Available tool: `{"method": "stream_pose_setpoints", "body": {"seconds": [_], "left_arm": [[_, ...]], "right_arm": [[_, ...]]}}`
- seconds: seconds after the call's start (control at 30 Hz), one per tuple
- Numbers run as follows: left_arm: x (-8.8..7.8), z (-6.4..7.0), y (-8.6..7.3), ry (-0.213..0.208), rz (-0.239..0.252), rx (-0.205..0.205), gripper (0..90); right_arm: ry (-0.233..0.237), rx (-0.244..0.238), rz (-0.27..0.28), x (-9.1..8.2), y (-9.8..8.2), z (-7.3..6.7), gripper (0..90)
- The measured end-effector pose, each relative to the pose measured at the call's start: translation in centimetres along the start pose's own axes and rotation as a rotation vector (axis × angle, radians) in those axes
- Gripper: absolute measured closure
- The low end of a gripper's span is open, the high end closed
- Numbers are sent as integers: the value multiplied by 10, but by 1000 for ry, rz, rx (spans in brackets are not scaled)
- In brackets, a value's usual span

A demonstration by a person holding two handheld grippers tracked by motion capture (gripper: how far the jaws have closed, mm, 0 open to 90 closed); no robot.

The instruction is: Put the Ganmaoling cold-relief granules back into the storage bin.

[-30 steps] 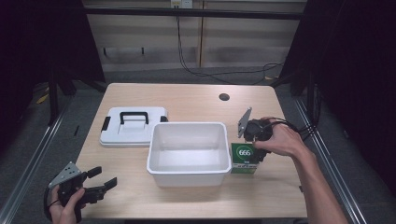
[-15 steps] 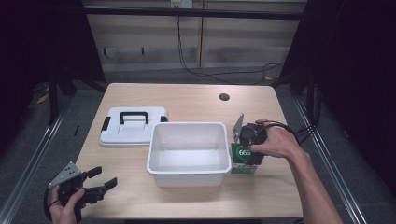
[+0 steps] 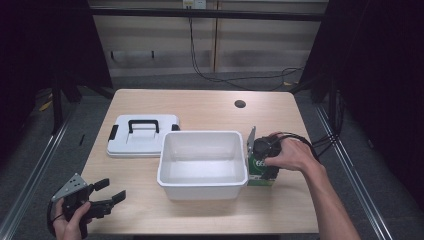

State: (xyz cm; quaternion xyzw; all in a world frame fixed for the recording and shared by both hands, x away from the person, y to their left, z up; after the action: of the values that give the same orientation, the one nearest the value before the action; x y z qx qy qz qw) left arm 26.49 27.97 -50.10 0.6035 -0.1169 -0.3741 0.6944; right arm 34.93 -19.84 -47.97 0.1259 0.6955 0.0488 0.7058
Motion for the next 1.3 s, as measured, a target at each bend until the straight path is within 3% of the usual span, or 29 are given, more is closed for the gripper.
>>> {"method": "stream_pose_setpoints", "body": {"seconds": [0.3, 0.7, 0.97, 1.3], "left_arm": [[-1, 0, 0, 3, 2, 0, 159], [-1, 0, 0, 4, 1, 0, 159], [-1, 0, 0, 3, 3, 0, 159], [-1, 0, 0, 4, 3, -2, 159]], "right_arm": [[-2, -16, -25, 7, 2, 0, 124], [16, -22, -69, 5, 4, -1, 159], [5, 8, -60, 1, 1, 0, 160], [3, 2, -57, -10, 6, -2, 160]]}}
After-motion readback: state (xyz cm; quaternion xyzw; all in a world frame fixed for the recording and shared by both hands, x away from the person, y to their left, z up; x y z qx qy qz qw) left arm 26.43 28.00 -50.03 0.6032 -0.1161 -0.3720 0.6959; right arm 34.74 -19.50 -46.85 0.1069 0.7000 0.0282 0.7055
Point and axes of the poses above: each handheld gripper's, and its own axes: x roughly forward along the jaws, y roughly out of its top, z roughly to its right, the point moved 6 cm from there along x, roughly forward along the jaws, and after that the axes turned 11 degrees about z, right-handed, at the moved point
